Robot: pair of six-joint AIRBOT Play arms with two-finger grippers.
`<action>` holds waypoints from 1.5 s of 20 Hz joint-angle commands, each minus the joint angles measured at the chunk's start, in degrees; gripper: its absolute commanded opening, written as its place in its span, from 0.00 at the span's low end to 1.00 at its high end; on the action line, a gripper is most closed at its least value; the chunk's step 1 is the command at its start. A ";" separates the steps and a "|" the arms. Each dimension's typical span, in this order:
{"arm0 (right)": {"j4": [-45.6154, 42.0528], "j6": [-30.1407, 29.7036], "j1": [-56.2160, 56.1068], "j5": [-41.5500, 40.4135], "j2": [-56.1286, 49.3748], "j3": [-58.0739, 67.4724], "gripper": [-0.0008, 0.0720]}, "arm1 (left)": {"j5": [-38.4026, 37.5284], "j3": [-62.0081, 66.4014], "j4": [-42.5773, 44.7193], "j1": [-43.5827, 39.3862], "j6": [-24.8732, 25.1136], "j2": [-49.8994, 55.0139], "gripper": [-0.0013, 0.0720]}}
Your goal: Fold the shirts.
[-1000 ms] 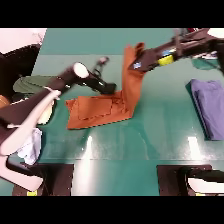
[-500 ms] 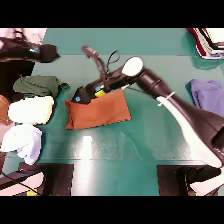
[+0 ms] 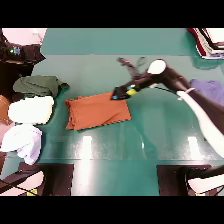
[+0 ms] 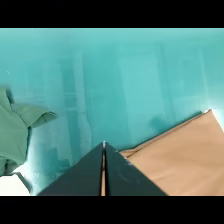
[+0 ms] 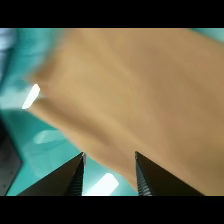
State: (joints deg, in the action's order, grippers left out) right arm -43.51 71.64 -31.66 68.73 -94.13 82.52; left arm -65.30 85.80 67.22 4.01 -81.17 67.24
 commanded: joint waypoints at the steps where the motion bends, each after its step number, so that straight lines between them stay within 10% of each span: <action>1: -2.56 1.90 10.78 -1.86 5.20 -13.53 0.71 | -0.57 -0.39 -0.79 0.13 0.61 -0.09 0.05; 14: 11.04 -2.64 2.14 -2.29 -13.31 -3.21 0.76 | 1.18 -3.50 -1.70 0.13 0.66 0.37 0.05; 18: 10.73 -2.73 -1.88 -2.89 -17.03 4.33 0.04 | 0.68 -3.50 -1.70 0.13 0.52 0.37 0.05; 30: -0.31 4.55 29.33 -5.29 2.25 6.34 0.03 | 1.90 -3.50 -1.66 -12.92 0.17 0.37 0.05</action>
State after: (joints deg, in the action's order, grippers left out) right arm -36.80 72.12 -12.12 63.68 -97.47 88.71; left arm -63.83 82.30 65.52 -6.31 -80.97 67.59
